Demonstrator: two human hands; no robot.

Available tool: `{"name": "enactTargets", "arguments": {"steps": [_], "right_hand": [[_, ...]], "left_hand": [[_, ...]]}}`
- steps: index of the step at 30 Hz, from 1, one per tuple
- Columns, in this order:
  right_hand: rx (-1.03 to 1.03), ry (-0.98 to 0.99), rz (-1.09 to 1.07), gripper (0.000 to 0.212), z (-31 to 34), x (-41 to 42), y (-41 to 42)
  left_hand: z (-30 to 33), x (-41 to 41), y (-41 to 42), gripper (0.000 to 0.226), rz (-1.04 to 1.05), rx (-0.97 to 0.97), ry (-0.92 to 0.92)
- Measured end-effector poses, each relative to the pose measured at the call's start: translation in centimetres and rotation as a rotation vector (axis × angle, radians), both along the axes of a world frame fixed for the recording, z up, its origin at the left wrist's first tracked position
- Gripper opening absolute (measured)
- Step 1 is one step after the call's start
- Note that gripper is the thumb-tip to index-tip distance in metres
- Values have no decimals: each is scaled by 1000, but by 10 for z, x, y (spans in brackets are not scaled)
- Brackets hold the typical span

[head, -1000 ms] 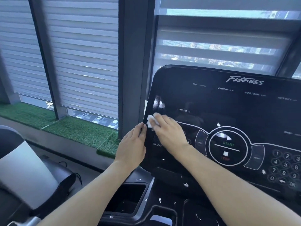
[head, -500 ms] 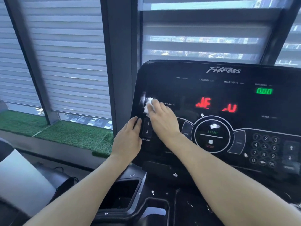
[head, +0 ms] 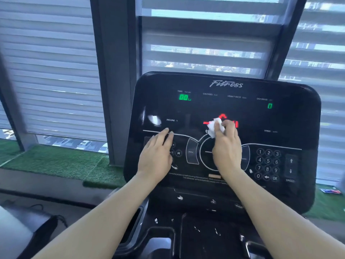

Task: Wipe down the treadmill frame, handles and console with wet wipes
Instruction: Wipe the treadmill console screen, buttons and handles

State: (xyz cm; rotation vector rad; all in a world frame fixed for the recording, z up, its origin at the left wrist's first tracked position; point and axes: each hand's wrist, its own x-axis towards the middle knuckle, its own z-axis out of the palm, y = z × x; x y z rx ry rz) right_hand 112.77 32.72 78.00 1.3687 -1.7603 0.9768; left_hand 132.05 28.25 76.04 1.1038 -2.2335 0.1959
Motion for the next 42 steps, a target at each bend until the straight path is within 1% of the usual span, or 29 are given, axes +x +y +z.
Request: {"name": "enactTargets", "arguments": {"steps": [3,4,6,8,9,10,12,13,15,16,17,18,19,21,22,26,28,30,32,33,35,38,40,42], "right_hand": [[-44,-78,-68,64,-2,8,-4],[-26,-98,-71,61,-4,13,-9],[51,-134,3,48,-2,27,-21],[75,-43,59,39,0,45,-28],[66,39,93,39,1,52,-30],[73,93,128,44,2,57,-29],[87,144,147,53,3,56,-25],[79,162,138,54,3,50,-22],[53,135,101,46,1,30,-15],[33,72,83,38,1,19,-10],[25,-14,63,35,3,10,-6],[22,-66,46,36,3,1,-4],[5,-80,27,42,4,-2,-3],[-40,-34,0,57,3,1,-2],[-45,-20,2,61,0,5,-1],[54,139,47,66,-23,16,10],[53,185,58,61,-16,8,10],[16,173,39,52,0,-1,4],[-25,132,17,51,13,-6,-2],[-27,118,15,52,14,-6,-3],[-29,150,9,44,2,-3,2],[25,240,42,48,-21,1,12],[38,282,56,45,-17,-4,15],[14,251,23,40,-4,-16,15]], "left_hand": [[-2,1,-2,62,-6,-15,-1],[-2,2,-4,62,-7,-24,-9],[-2,3,-6,61,-7,-39,-18],[-3,2,-9,61,-1,-53,-11],[-3,2,-8,62,4,-52,-10],[-3,1,-7,63,7,-49,-14],[-4,0,-5,64,11,-52,-23],[-4,0,-4,64,13,-52,-29],[-2,0,-3,63,18,-48,-42],[-2,0,-2,62,18,-41,-45],[-1,-1,-1,61,19,-34,-45],[0,-1,0,61,21,-31,-41],[0,-2,1,61,23,-31,-35],[0,-3,2,60,26,-30,-29],[-1,-4,2,60,30,-31,-25],[-3,-4,0,60,37,-35,-16],[-3,-4,0,60,36,-42,-29],[-3,-3,0,61,37,-53,-45],[-2,-3,1,61,41,-54,-50],[-2,-3,1,60,42,-47,-52],[-2,-5,1,61,41,-23,-45],[-3,-9,2,61,52,17,-34],[-2,-10,3,60,62,27,-35],[-2,-10,3,60,66,25,-48]]}}
